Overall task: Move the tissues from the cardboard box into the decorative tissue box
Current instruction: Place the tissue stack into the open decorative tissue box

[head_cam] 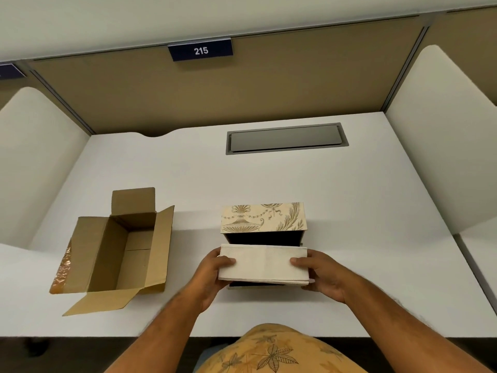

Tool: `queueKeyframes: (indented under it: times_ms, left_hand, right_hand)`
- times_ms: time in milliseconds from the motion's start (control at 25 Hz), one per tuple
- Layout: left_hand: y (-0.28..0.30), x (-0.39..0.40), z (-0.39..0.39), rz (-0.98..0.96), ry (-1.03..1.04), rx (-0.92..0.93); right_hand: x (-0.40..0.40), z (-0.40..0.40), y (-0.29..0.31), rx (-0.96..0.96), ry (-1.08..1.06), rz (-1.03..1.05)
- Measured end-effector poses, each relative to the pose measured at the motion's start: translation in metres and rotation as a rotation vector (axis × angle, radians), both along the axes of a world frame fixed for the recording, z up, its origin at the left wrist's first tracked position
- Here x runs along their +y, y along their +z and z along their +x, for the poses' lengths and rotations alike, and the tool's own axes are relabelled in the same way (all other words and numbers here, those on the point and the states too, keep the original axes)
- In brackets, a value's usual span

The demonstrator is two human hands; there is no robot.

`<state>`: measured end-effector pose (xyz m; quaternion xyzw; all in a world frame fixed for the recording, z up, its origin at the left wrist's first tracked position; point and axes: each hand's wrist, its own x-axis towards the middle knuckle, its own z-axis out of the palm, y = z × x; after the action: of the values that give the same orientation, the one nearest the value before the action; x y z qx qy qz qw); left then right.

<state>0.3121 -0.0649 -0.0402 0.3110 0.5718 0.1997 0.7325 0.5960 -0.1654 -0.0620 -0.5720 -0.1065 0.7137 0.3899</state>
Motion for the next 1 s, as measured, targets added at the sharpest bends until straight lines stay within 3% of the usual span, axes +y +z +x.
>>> queueKeyframes:
  times_ms: [280,480,1000]
  left_hand:
    - [-0.029,0.004,0.013,-0.006,0.097,0.095]
    - [-0.044,0.009,0.021,0.026,0.121,0.175]
    - [-0.056,0.023,0.027,0.089,0.117,0.288]
  right_hand:
    - [0.015,-0.011,-0.017,-0.216,-0.215,0.013]
    - [0.023,-0.016,-0.027,-0.217,-0.323,-0.019]
    - [0.027,-0.026,-0.033,-0.473,-0.260,0.011]
